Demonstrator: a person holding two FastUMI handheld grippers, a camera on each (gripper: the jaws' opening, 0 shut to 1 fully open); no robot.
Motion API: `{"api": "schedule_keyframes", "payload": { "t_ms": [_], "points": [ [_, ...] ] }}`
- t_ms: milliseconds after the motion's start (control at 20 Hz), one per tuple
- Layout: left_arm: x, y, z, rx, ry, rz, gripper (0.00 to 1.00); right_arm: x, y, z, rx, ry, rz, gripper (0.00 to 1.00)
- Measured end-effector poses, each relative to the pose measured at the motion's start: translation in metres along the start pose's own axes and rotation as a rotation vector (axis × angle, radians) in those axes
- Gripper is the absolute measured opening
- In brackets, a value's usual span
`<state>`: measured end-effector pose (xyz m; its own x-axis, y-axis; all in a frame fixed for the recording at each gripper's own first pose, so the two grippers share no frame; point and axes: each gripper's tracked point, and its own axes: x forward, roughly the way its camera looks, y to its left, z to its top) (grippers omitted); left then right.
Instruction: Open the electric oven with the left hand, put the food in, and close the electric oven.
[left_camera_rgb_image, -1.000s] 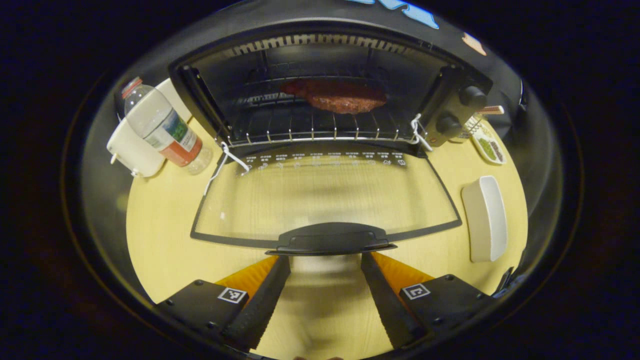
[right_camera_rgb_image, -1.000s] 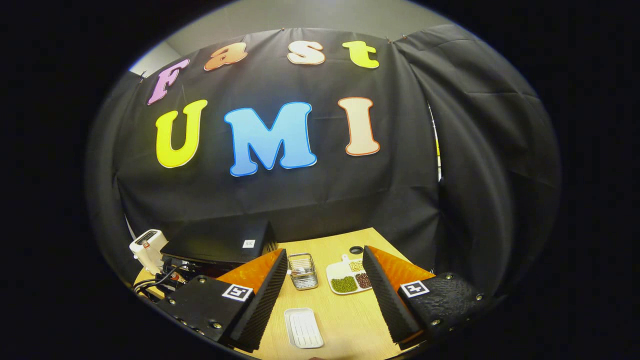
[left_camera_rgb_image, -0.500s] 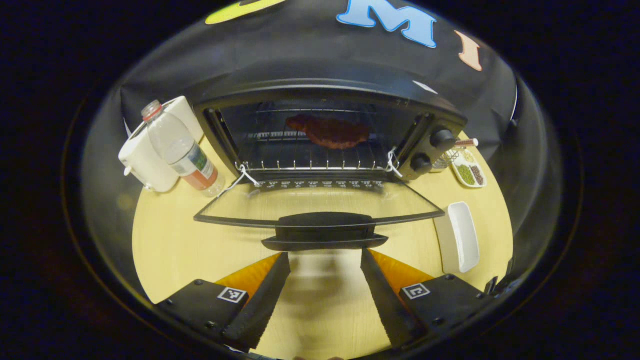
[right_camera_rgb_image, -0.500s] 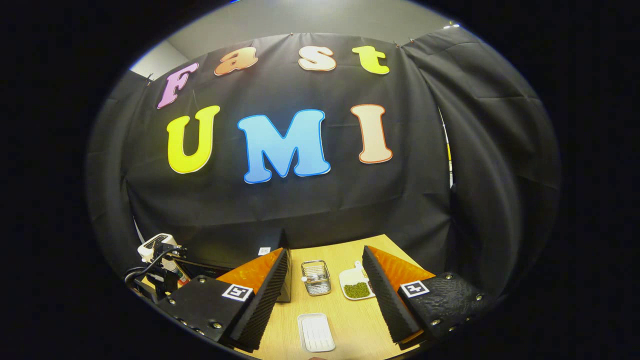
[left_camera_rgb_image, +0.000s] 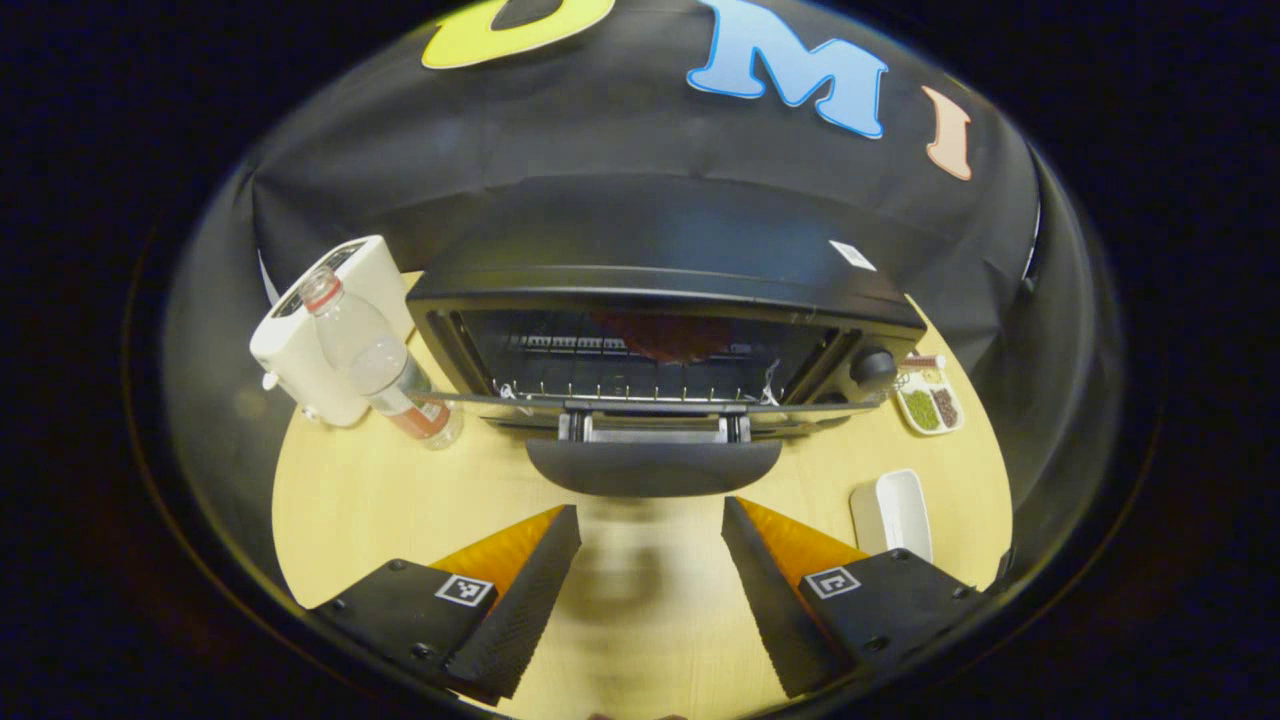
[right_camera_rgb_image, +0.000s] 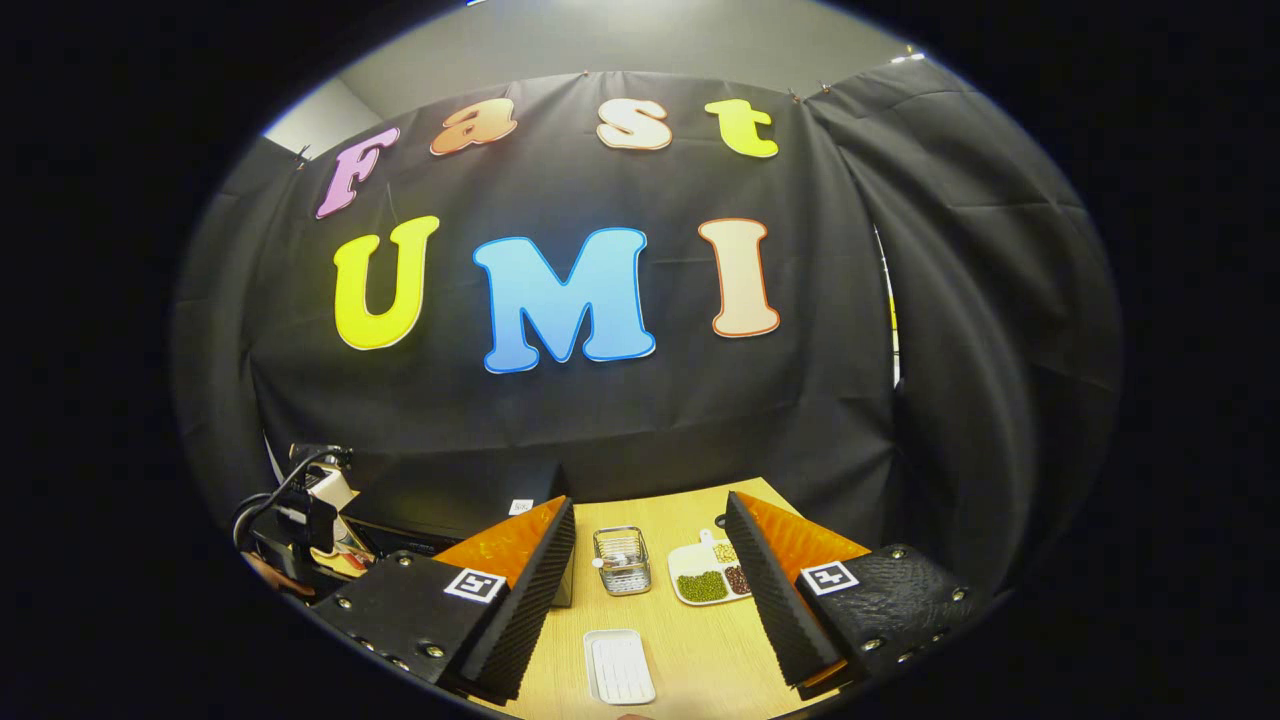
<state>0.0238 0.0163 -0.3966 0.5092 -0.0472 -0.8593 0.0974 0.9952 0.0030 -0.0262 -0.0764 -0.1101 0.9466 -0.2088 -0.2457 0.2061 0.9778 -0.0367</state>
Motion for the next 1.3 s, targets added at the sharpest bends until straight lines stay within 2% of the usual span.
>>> {"api": "schedule_keyframes", "payload": {
  "t_ms": [100,150,200,350,450,500,550,600,700,800,850,900,1050,1200,1300],
  "points": [
    [0.0,0.003,0.008,0.0,-0.024,0.017,0.97,-0.001,-0.001,0.0,-0.011,-0.001,0.008,0.92],
    [-0.003,0.003,0.012,0.0,-0.04,0.02,1.0,-0.001,-0.001,-0.001,-0.014,-0.001,0.013,0.92],
    [-0.008,0.004,0.018,0.001,-0.058,0.023,0.95,-0.002,0.0,-0.002,-0.017,0.0,0.02,0.92],
    [-0.035,-0.01,0.038,-0.033,-0.156,-0.005,0.99,0.001,0.002,-0.003,-0.016,0.004,0.057,0.92],
    [-0.065,-0.026,0.059,-0.059,-0.268,-0.027,0.91,0.0,0.005,0.002,-0.008,-0.003,0.09,0.92],
    [-0.082,-0.032,0.069,-0.062,-0.335,-0.028,0.95,0.0,0.007,0.005,-0.003,-0.008,0.108,0.92],
    [-0.1,-0.035,0.079,-0.053,-0.406,-0.012,0.91,0.001,0.007,0.008,0.002,-0.012,0.124,0.92],
    [-0.119,-0.039,0.088,-0.043,-0.476,0.008,0.95,0.002,0.007,0.011,0.005,-0.014,0.14,0.92],
    [-0.166,-0.051,0.11,-0.028,-0.627,0.032,0.95,-0.001,0.005,0.021,0.007,-0.03,0.162,0.92],
    [-0.211,-0.059,0.126,-0.012,-0.752,0.057,0.99,-0.006,0.004,0.037,0.003,-0.048,0.181,0.92],
    [-0.23,-0.064,0.13,-0.003,-0.791,0.063,0.95,-0.011,0.005,0.046,0.007,-0.061,0.195,0.92],
    [-0.246,-0.07,0.134,0.002,-0.813,0.061,0.98,-0.016,0.006,0.056,0.011,-0.076,0.201,0.92],
    [-0.28,-0.089,0.134,-0.013,-0.85,0.005,0.99,-0.028,0.005,0.079,0.019,-0.11,0.193,0.92],
    [-0.285,-0.084,0.133,0.006,-0.855,-0.016,0.98,-0.04,0.007,0.094,0.015,-0.139,0.161,0.92],
    [-0.29,-0.079,0.132,-0.015,-0.851,-0.036,0.99,-0.05,0.012,0.101,0.015,-0.153,0.158,0.92]
  ]
}}
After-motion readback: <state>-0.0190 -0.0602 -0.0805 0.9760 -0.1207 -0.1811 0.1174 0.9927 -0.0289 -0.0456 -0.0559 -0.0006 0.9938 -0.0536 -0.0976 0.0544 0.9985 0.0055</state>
